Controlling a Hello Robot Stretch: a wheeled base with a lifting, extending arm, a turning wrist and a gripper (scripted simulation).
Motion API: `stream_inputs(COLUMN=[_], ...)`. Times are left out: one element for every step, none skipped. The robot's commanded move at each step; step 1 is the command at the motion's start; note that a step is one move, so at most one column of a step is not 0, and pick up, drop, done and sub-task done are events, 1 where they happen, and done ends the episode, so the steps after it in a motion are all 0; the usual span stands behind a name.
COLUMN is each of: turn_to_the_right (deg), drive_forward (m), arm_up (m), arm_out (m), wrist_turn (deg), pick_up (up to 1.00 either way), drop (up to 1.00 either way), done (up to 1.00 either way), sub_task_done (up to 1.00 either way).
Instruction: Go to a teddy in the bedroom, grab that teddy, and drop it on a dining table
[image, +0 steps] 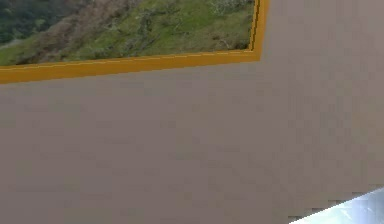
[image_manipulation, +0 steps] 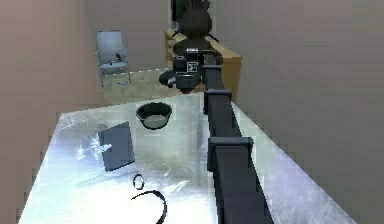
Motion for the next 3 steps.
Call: stream_inputs(turn_to_the_right=[0.0, 0.0, 0.0], drive_forward=[0.0, 0.0, 0.0], arm_up=[-0.32, 0.0, 0.04], arm_out=[0.0, 0.0, 0.0], wrist_turn=[0.0, 0.0, 0.0], pick_up=[0.0, 0.0, 0.0], drop=[0.0, 1.0, 0.0], done=[0.0, 0.0, 0.0], sub_task_done=[0.0, 0.0, 0.0])
